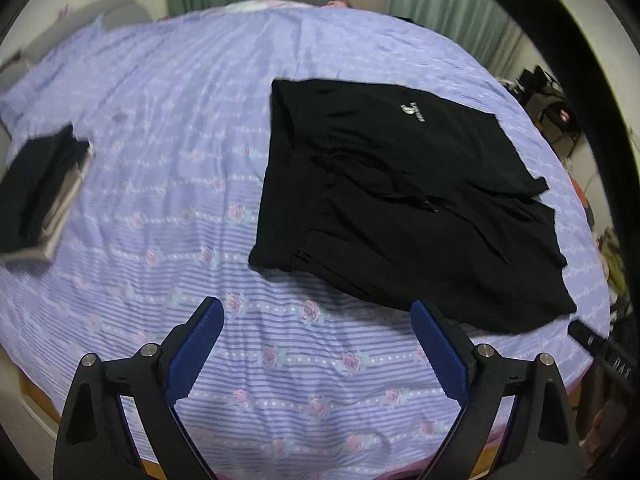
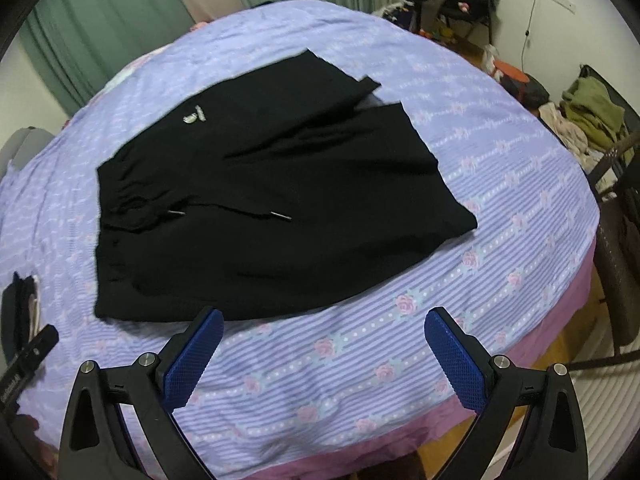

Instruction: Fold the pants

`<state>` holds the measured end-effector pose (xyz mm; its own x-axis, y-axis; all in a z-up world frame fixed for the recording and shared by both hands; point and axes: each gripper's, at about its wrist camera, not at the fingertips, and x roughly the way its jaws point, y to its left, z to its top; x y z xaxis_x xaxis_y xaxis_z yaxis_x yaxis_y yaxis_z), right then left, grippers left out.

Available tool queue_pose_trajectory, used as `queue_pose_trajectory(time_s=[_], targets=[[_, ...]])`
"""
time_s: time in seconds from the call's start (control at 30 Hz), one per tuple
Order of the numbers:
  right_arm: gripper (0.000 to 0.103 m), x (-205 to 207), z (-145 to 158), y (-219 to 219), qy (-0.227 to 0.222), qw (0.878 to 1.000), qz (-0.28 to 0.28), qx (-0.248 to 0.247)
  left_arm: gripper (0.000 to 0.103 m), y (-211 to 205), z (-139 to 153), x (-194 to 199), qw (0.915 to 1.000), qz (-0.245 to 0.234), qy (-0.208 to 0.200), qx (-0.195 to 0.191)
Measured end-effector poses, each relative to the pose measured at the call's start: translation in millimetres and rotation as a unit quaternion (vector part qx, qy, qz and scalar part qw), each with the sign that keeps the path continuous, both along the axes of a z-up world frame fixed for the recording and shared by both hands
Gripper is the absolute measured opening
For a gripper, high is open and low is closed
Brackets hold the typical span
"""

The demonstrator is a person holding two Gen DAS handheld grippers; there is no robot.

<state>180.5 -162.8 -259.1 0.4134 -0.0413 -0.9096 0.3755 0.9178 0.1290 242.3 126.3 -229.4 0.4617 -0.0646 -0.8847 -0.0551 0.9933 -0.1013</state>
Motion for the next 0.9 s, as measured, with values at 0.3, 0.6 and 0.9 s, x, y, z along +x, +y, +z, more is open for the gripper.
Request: queue_pose_trajectory(time_s=[0.3,0.6,0.9], targets=[[0.099,18.5,-55.2,-9.3,0.027,1.0,-0.015,0.002,0.081,12.4,-59.4,38.7,0.997,0.042,0.042,-0.05],[0.096,47.5,-92.3,-51.4,0.031,0.996,-0.082,-0.004,0.077,-4.6,-115.7,79.1,0.9889,0.049,0.097,-0.102],[0.089,58.6,-124.1,-76.7,0.046,0.996,-0.074,-0.007,0.013,-23.6,-114.9,90.9,0.9908,0.045,0.089,-0.091]])
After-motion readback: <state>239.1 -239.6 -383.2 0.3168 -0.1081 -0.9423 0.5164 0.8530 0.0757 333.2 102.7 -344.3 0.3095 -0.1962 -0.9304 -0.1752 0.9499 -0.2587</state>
